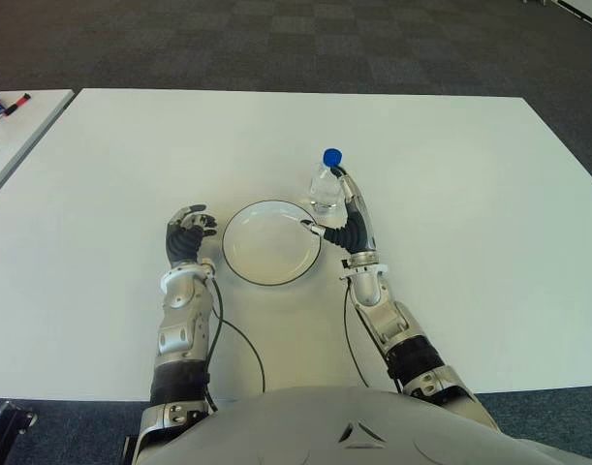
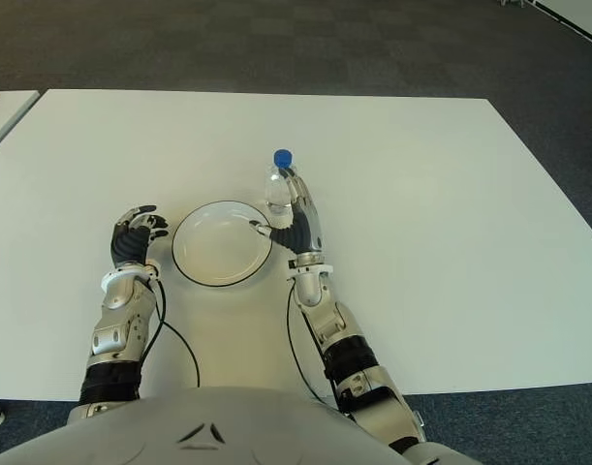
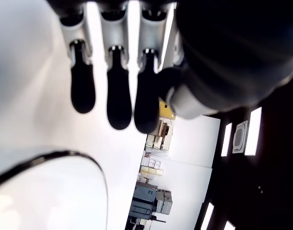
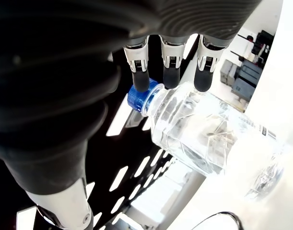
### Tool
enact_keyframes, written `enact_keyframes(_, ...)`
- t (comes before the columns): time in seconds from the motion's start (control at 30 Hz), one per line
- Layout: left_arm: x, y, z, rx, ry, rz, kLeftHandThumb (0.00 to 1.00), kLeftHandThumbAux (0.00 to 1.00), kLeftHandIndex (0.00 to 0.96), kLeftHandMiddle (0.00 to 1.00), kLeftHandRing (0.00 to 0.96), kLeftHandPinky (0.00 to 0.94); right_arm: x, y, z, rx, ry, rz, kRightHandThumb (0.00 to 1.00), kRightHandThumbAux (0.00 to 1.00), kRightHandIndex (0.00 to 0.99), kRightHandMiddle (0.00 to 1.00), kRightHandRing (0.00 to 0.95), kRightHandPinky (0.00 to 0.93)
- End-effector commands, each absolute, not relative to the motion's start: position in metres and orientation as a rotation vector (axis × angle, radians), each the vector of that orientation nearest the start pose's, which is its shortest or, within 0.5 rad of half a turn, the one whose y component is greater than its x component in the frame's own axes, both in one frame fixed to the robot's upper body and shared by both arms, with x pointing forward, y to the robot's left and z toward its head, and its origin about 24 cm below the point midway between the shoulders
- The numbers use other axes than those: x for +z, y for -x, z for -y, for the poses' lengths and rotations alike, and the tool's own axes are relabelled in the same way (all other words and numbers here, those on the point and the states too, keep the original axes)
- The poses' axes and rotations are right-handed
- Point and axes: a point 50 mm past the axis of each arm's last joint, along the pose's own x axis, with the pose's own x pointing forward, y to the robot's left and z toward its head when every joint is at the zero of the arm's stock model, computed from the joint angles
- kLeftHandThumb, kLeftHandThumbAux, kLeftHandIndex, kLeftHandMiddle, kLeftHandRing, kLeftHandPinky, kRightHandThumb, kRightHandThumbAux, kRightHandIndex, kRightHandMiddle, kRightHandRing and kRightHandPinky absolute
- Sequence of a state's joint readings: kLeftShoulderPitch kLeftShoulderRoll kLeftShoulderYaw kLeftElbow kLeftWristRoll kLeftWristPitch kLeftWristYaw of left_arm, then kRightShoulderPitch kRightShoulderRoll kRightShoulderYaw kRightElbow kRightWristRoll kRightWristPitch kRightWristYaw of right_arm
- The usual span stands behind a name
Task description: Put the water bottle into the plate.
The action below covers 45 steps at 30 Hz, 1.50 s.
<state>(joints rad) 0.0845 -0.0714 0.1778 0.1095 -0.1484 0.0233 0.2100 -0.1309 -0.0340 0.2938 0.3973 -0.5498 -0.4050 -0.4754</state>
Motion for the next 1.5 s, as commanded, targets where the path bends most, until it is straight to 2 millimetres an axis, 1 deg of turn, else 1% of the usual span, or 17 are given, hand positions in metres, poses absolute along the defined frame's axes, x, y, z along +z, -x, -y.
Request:
enact_keyframes(0.03, -0.015, -0.222, -0.190, 0.417, 0.170, -0.232, 0.698, 0.717, 0.430, 0.584, 0.553, 0.518, 0.021, -0.259, 0.080, 0.059, 0.501, 0.289, 0.000, 0.858, 0.000, 0.000, 0.000, 0.000)
enact_keyframes(0.7, -0.023, -0.219, -0.195, 0.440, 0.066, -0.228, 0.698, 0.720, 0.429, 0.576, 0.548, 0.520, 0.021, -0.264, 0.074, 0.059, 0.486, 0.251, 0.000, 0.901, 0.000, 0.000, 0.000, 0.000)
enact_keyframes(0.87, -0.024, -0.219, -0.196, 0.444, 0.061, -0.233, 0.697, 0.720, 0.428, 0.568, 0.533, 0.506, 0.021, -0.265, 0.073, 0.055, 0.486, 0.252, 0.000, 0.908, 0.000, 0.000, 0.000, 0.001)
enact_keyframes(1.07, -0.024, -0.219, -0.197, 0.448, 0.052, -0.232, 0.697, 0.719, 0.428, 0.561, 0.524, 0.510, 0.021, -0.265, 0.073, 0.045, 0.485, 0.256, 0.000, 0.912, 0.000, 0.000, 0.000, 0.018)
enact_keyframes(1.5, -0.029, -0.217, -0.200, 0.449, 0.053, -0.237, 0.697, 0.719, 0.428, 0.560, 0.522, 0.502, 0.020, -0.264, 0.073, 0.044, 0.475, 0.262, 0.000, 0.912, 0.000, 0.000, 0.000, 0.014)
